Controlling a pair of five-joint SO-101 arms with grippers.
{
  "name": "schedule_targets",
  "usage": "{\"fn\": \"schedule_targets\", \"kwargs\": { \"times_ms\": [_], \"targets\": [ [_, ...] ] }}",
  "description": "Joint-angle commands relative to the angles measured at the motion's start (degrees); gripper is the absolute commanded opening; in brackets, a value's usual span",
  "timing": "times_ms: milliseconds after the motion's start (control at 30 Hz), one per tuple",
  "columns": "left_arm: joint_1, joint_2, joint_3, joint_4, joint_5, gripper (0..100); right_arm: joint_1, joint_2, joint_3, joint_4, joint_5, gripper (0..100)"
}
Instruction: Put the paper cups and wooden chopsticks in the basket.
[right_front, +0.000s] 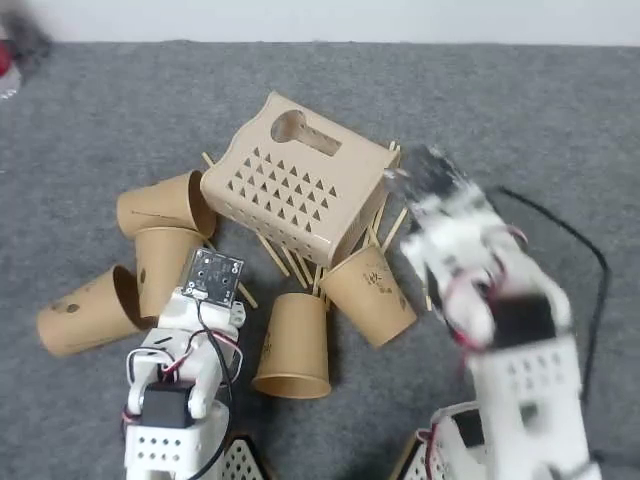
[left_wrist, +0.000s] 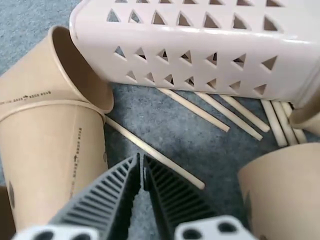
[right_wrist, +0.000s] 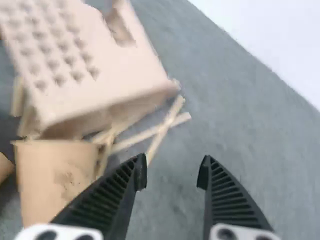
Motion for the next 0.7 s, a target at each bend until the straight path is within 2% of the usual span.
{"fn": "schedule_targets", "kwargs": {
  "times_ms": [0, 167, 333, 500, 567, 667],
  "targets": [
    [0.4, -0.9, -0.2, 0.1, -0.1, 1, -3.7, 13.8, -15.1, -0.2, 4.0, 18.7],
    [0.4, -0.9, -0.2, 0.1, -0.2, 1, -4.1, 30.0, -27.9, -2.9, 9.1, 18.7],
    [0.4, -0.9, -0.2, 0.1, -0.2, 1, -4.4, 42.4, -35.2, -6.3, 9.1, 18.7],
    [0.7, -0.9, -0.2, 0.1, -0.2, 1, -10.7, 49.1, -40.4, -11.7, 8.7, 18.7],
    [0.7, -0.9, -0.2, 0.1, -0.2, 1, -13.3, 52.2, -41.3, -17.2, 8.7, 18.5],
    [0.5, -0.9, -0.2, 0.2, -0.2, 1, -14.7, 59.6, -41.5, -32.0, 8.7, 18.4]
  ]
}}
